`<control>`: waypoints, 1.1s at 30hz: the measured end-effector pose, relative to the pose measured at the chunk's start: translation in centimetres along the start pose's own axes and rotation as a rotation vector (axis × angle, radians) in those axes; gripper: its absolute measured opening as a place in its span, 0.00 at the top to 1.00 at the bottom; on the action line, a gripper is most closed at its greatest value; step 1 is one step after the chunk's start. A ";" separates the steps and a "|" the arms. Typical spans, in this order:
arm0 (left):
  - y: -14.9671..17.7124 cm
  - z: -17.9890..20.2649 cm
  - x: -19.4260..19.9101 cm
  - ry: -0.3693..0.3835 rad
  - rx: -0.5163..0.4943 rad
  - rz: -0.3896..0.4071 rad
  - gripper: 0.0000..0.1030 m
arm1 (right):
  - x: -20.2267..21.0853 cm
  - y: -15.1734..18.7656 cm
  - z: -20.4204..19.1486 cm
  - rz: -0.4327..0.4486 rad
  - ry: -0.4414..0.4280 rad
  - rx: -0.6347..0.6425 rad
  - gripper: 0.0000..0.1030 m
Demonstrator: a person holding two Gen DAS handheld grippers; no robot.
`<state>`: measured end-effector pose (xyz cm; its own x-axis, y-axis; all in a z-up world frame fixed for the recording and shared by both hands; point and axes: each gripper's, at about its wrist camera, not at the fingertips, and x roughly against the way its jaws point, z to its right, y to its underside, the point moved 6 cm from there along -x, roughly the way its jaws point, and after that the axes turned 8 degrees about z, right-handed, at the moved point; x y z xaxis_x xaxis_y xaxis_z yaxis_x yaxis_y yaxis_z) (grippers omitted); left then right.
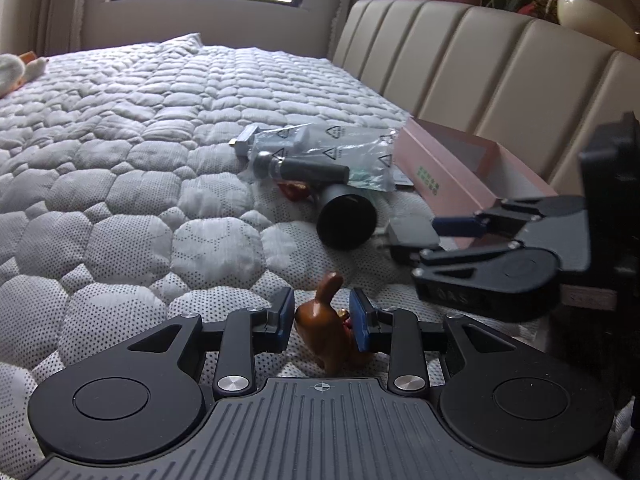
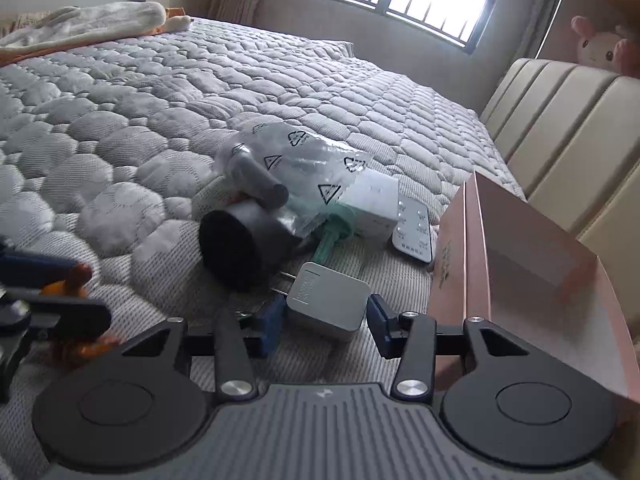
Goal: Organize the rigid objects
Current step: 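Grasp the grey power adapter with the right tool while the left tool holds the toy dog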
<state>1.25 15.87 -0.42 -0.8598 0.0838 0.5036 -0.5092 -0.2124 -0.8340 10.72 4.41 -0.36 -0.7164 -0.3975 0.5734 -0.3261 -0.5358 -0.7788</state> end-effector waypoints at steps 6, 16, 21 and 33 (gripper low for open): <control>0.5 1.3 1.4 0.019 -0.086 -0.003 0.68 | 5.6 2.7 0.6 0.005 -0.054 -0.044 0.56; 2.9 1.6 0.7 0.009 -0.065 -0.096 0.64 | 9.3 6.4 1.6 0.031 -0.045 -0.087 0.42; 2.1 1.5 1.0 0.016 -0.016 -0.042 0.64 | 7.9 5.8 2.5 0.042 -0.063 -0.195 0.30; 1.7 2.9 -1.3 -0.011 -0.072 0.029 0.64 | 10.7 6.3 3.9 0.060 -0.024 -0.210 0.41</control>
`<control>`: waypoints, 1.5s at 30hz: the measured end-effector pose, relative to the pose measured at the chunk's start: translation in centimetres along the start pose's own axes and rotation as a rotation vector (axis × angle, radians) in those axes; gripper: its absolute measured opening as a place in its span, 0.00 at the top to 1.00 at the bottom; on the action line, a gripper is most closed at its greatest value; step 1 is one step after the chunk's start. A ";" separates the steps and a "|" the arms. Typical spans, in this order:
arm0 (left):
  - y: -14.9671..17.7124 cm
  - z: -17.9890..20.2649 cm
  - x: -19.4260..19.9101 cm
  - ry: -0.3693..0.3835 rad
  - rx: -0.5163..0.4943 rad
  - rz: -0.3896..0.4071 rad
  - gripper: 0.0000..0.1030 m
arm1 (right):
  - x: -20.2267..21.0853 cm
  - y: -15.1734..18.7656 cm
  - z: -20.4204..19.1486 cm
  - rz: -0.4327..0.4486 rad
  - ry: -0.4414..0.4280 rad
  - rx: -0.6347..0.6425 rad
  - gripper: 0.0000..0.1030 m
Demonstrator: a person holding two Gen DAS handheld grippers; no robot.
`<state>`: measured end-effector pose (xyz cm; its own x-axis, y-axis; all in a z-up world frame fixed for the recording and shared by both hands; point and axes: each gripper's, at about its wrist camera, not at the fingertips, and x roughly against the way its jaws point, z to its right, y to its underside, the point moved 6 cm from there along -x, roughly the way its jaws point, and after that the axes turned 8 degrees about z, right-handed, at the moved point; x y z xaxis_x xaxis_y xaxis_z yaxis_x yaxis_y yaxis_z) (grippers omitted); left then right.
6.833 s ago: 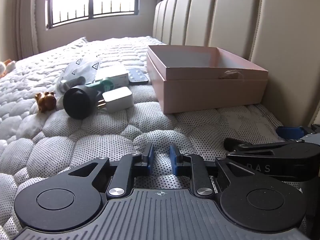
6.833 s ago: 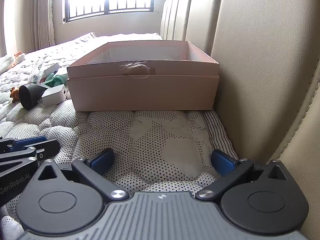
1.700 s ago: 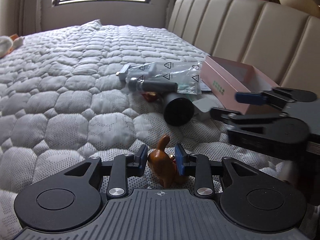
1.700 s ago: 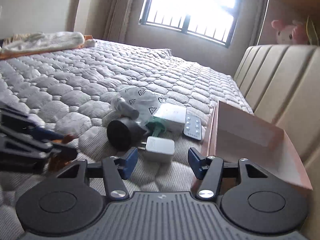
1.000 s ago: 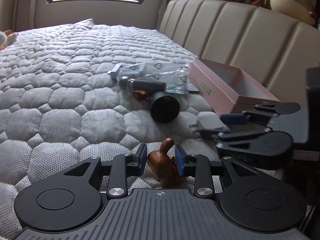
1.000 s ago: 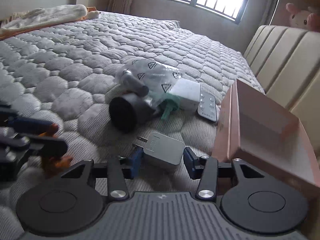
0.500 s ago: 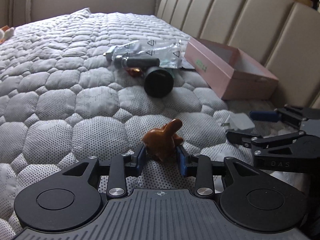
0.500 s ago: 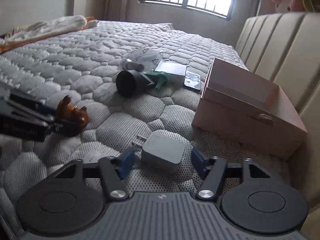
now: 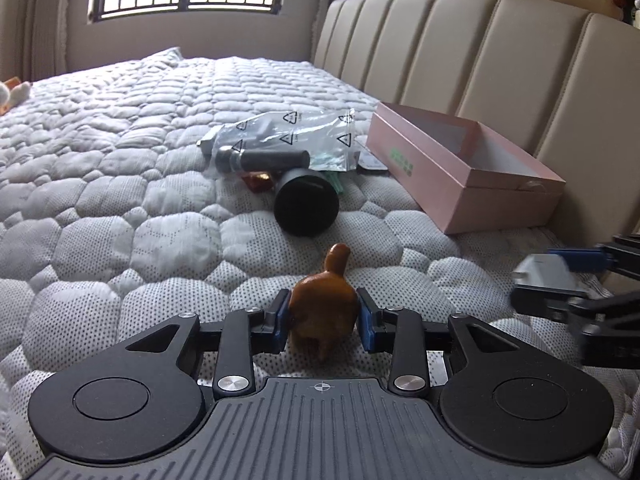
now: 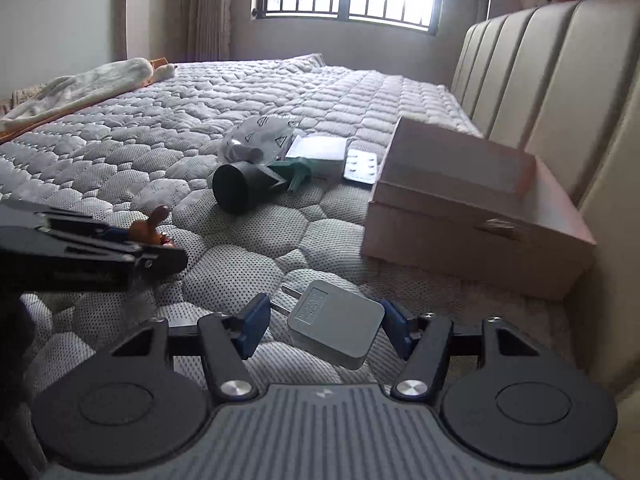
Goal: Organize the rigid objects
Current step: 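Grasp the grey power adapter with the right tool while the left tool holds the toy dog, then lower the toy dog into the pink box and open the left tool, then place the grey power adapter into the pink box with the right tool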
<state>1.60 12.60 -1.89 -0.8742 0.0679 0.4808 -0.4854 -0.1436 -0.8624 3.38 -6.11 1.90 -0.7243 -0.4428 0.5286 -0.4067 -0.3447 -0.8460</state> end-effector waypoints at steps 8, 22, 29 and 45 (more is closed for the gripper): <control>-1.7 2.6 -0.1 0.105 0.009 0.011 0.64 | 5.7 1.2 3.1 0.061 0.079 0.001 0.41; -14.5 16.4 -11.6 0.216 0.004 0.051 0.64 | 7.9 3.3 8.4 0.085 0.165 -0.043 0.41; -12.0 14.1 -10.2 0.191 0.039 0.053 0.66 | 8.2 4.0 8.4 0.075 0.149 -0.038 0.51; -4.5 4.5 3.3 0.109 0.185 0.031 0.66 | 8.3 4.1 8.9 0.070 0.193 -0.059 0.40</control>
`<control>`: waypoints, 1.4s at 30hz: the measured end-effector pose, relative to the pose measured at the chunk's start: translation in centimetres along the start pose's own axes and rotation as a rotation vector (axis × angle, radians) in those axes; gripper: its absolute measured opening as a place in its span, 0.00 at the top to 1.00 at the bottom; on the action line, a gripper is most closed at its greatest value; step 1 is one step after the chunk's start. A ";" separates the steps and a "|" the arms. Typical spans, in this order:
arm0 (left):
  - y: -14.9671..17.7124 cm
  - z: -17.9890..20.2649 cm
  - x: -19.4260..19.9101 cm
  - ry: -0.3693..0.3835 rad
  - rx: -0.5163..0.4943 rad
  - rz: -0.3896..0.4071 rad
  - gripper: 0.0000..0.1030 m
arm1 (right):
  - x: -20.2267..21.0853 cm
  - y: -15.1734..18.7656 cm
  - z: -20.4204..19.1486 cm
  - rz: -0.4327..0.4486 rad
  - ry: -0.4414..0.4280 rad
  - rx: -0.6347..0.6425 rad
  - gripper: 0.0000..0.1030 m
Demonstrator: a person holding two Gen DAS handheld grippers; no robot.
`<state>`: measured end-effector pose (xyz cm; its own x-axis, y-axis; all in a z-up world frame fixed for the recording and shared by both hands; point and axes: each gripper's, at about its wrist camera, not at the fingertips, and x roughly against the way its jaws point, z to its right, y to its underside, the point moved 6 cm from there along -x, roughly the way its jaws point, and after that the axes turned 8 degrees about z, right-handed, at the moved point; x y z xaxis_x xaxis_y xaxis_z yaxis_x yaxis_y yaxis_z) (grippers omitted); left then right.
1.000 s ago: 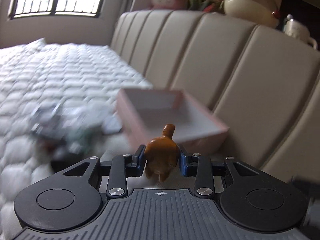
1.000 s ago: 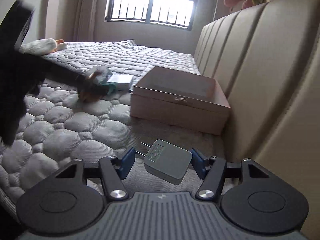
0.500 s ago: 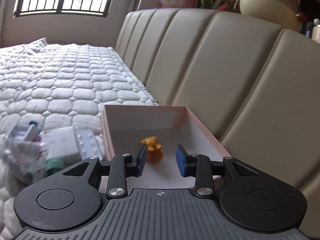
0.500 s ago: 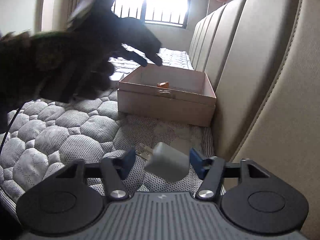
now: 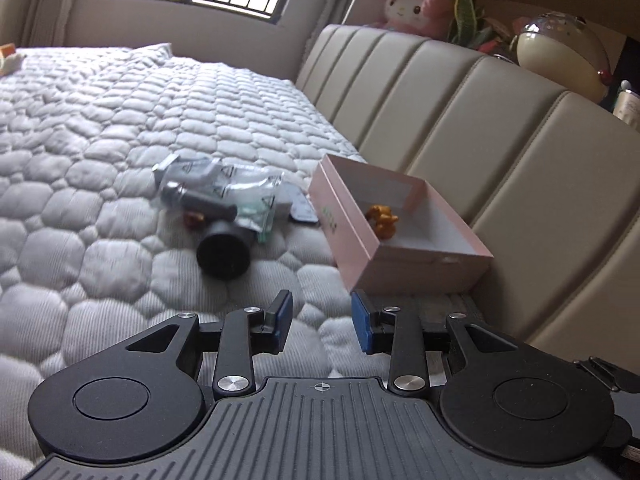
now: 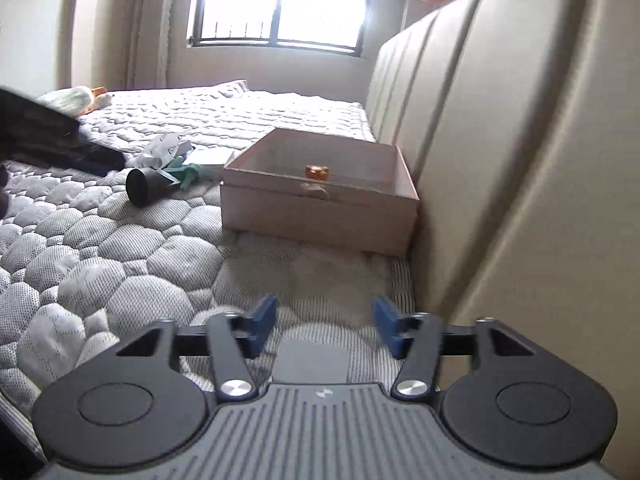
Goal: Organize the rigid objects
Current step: 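Place the grey power adapter into the pink box with the right tool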
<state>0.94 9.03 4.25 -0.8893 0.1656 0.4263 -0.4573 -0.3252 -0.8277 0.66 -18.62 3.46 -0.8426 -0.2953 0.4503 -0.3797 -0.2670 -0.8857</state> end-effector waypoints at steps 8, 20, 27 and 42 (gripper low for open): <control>3.3 0.1 0.1 0.046 0.036 -0.076 0.66 | 0.7 2.8 -1.3 -0.075 0.017 -0.018 0.34; 5.0 -0.8 1.0 0.044 0.062 -0.101 0.66 | -1.1 1.6 -1.3 -0.096 0.026 -0.051 0.52; 5.4 -1.6 0.6 0.031 0.084 -0.113 0.66 | -1.7 -6.5 0.1 0.066 0.070 -0.054 0.52; -3.5 -6.3 -4.5 -0.121 0.047 0.012 0.66 | -6.5 -5.9 -1.8 0.126 0.073 -0.038 0.04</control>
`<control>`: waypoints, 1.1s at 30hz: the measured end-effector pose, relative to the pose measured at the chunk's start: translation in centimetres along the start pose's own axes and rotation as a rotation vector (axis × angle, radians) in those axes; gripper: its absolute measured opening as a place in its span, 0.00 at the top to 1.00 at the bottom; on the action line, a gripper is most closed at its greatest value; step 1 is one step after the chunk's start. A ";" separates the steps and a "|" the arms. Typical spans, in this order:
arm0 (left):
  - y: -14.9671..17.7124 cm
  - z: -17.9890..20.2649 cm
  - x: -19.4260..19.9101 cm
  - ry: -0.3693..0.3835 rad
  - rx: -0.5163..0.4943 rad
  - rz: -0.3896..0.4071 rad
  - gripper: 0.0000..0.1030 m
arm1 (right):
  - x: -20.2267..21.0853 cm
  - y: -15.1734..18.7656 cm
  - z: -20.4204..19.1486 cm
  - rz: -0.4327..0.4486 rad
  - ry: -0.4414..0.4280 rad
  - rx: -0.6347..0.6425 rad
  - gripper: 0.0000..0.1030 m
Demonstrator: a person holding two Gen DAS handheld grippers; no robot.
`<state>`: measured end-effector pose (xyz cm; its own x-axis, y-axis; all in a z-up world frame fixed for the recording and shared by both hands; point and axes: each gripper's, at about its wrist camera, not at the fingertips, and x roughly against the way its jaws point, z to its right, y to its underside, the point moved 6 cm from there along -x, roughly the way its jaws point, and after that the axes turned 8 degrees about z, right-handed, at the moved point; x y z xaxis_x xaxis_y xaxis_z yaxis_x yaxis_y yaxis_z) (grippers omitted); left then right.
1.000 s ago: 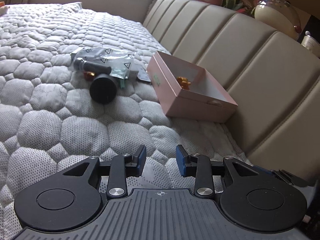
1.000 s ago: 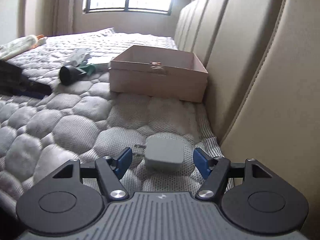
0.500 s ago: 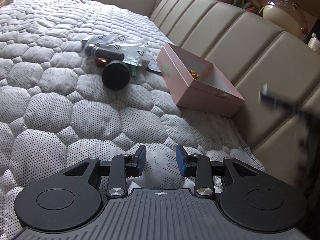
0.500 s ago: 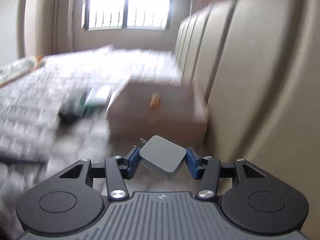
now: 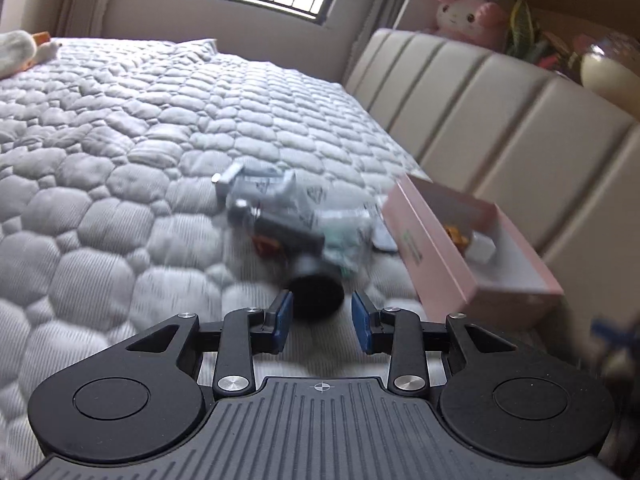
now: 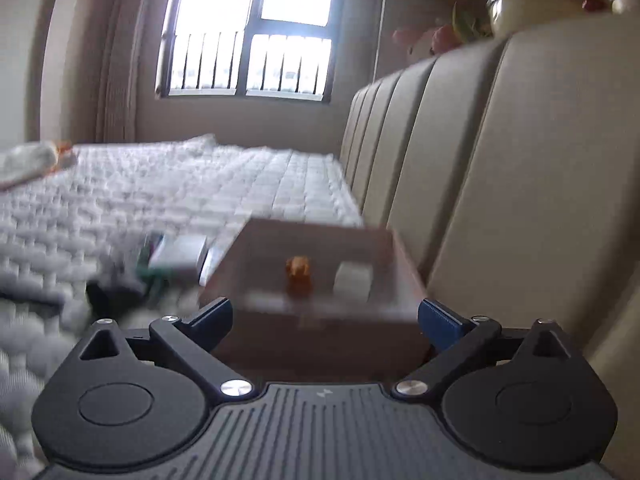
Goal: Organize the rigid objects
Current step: 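Place the grey power adapter into the pink box with the right tool, then grasp the black cylinder with the left tool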
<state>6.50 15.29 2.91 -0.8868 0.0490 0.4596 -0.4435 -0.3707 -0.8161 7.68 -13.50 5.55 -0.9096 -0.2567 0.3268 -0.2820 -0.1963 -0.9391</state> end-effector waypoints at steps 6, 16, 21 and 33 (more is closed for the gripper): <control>-1.5 0.9 -5.8 -0.066 -0.112 -0.095 0.66 | 1.2 4.3 -1.5 -0.112 -0.108 -0.003 0.04; 0.8 1.4 -9.9 -0.100 -0.211 -0.172 0.46 | 1.8 4.4 -1.2 -0.099 -0.169 -0.005 0.04; 1.4 1.1 -7.3 -0.021 -0.142 -0.148 0.47 | 1.8 4.6 -1.2 -0.108 -0.166 -0.006 0.04; 2.7 -5.3 5.0 -0.071 0.020 -0.013 0.47 | -2.4 -2.8 -10.9 0.012 -0.314 0.138 0.04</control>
<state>0.19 19.40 1.10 -0.8691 -0.0119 0.4945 -0.4515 -0.3892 -0.8029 7.35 -1.96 6.21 -0.7682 -0.5342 0.3530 -0.2088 -0.3122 -0.9268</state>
